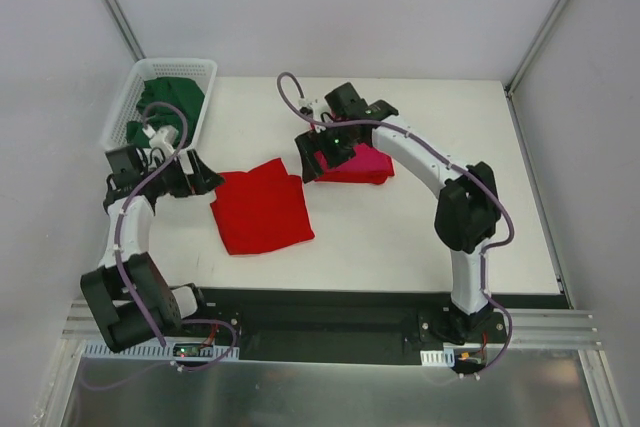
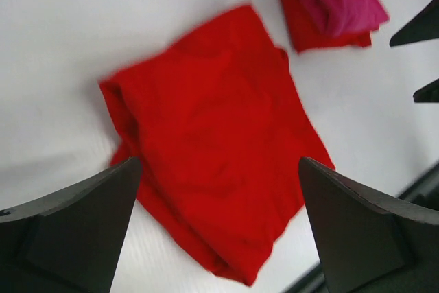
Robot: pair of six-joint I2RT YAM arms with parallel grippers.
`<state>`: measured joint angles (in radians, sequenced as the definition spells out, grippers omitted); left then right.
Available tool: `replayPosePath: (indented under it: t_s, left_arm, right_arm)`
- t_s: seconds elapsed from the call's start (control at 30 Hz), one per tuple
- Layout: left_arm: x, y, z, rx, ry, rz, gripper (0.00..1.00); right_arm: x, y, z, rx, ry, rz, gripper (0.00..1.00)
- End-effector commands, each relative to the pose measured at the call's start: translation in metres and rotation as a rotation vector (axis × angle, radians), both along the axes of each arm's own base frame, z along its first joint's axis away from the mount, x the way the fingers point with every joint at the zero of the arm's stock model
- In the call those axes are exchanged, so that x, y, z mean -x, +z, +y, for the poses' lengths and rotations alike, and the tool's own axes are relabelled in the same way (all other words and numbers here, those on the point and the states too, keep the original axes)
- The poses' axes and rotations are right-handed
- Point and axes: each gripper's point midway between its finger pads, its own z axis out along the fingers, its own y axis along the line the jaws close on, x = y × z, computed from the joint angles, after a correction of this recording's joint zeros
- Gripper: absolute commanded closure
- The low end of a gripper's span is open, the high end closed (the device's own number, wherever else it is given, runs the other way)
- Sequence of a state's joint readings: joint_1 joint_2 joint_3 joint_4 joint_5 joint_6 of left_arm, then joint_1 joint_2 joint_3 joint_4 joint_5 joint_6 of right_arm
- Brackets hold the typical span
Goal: Fold and stack the t-shirts
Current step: Put the neatly folded tshirt into the corner of the board with the right arm
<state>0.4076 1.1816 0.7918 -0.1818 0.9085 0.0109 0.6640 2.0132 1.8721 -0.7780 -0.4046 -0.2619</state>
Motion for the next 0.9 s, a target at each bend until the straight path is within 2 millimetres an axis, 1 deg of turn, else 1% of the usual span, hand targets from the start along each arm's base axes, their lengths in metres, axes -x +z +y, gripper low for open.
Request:
replayPosePath:
  t_s: [0.0,0.03,0.07,0.1,0.13,0.2,0.23,0.27,0.3,0.33,0.37,0.4,0.43,0.47,0.5,0.53,0.6,0.63,0.67,0.7,0.73,0.8,0.83,0.87]
  left_arm:
    - [0.047,-0.042,-0.036,0.217,-0.130,0.200,0.00]
    - [0.053,-0.042,-0.041,0.275,-0.150,0.213,0.01]
    - [0.054,-0.037,-0.044,0.323,-0.175,0.206,0.01]
    - [0.056,-0.029,-0.051,0.421,-0.225,0.215,0.01]
    - [0.051,-0.024,-0.050,0.441,-0.227,0.218,0.01]
    - [0.050,-0.017,-0.048,0.506,-0.225,0.245,0.01]
    - [0.048,-0.014,-0.045,0.502,-0.218,0.247,0.00]
    - [0.047,-0.012,-0.044,0.494,-0.211,0.255,0.01]
    - [0.052,-0.010,-0.044,0.470,-0.206,0.270,0.01]
    - [0.046,-0.009,-0.037,0.407,-0.175,0.277,0.01]
    - [0.046,-0.004,-0.035,0.398,-0.170,0.278,0.01]
    - [0.052,-0.003,-0.035,0.406,-0.164,0.319,0.01]
    - [0.050,0.002,-0.032,0.385,-0.157,0.329,0.01]
    - [0.051,0.001,-0.032,0.381,-0.159,0.346,0.01]
    - [0.059,-0.001,-0.033,0.385,-0.160,0.406,0.01]
    - [0.059,-0.002,-0.031,0.370,-0.148,0.424,0.01]
    - [0.061,-0.013,-0.024,0.328,-0.108,0.494,0.01]
    - [0.062,-0.015,-0.022,0.315,-0.102,0.517,0.01]
    - [0.062,-0.022,-0.015,0.267,-0.075,0.549,0.01]
    - [0.061,-0.026,-0.012,0.270,-0.048,0.596,0.01]
    - [0.061,-0.024,-0.011,0.285,-0.037,0.626,0.01]
    - [0.060,-0.028,-0.011,0.322,-0.004,0.698,0.01]
    - [0.063,-0.032,-0.012,0.341,0.004,0.725,0.01]
    - [0.063,-0.035,-0.013,0.354,0.006,0.735,0.01]
  right_arm:
    - [0.035,-0.010,0.032,-0.176,0.022,0.170,0.04]
    - [0.050,-0.015,0.037,-0.221,0.037,0.267,0.04]
    - [0.057,-0.017,0.039,-0.246,0.054,0.314,0.04]
    - [0.064,-0.020,0.040,-0.261,0.058,0.357,0.04]
    - [0.071,-0.024,0.042,-0.291,0.072,0.392,0.04]
    - [0.080,-0.021,0.042,-0.315,0.088,0.401,0.04]
    - [0.082,-0.018,0.043,-0.330,0.102,0.389,0.04]
    - [0.086,-0.019,0.042,-0.327,0.104,0.395,0.04]
    - [0.088,-0.019,0.042,-0.325,0.106,0.396,0.04]
    - [0.088,-0.021,0.042,-0.321,0.104,0.399,0.04]
    - [0.089,-0.024,0.041,-0.319,0.103,0.403,0.04]
    - [0.090,-0.028,0.042,-0.317,0.104,0.406,0.04]
    - [0.088,-0.030,0.043,-0.323,0.105,0.394,0.04]
    - [0.087,-0.035,0.042,-0.320,0.101,0.393,0.04]
    - [0.088,-0.040,0.042,-0.310,0.099,0.393,0.04]
    - [0.083,-0.046,0.040,-0.285,0.081,0.364,0.04]
    - [0.076,-0.047,0.041,-0.265,0.069,0.327,0.04]
    - [0.071,-0.052,0.038,-0.225,0.040,0.318,0.04]
    - [0.067,-0.053,0.037,-0.206,0.023,0.306,0.04]
    - [0.064,-0.054,0.035,-0.186,0.006,0.292,0.04]
    - [0.060,-0.056,0.033,-0.164,-0.011,0.276,0.04]
    - [0.061,-0.055,0.034,-0.159,-0.006,0.278,0.04]
    - [0.062,-0.054,0.033,-0.158,-0.012,0.286,0.04]
    - [0.062,-0.052,0.034,-0.164,-0.007,0.285,0.04]
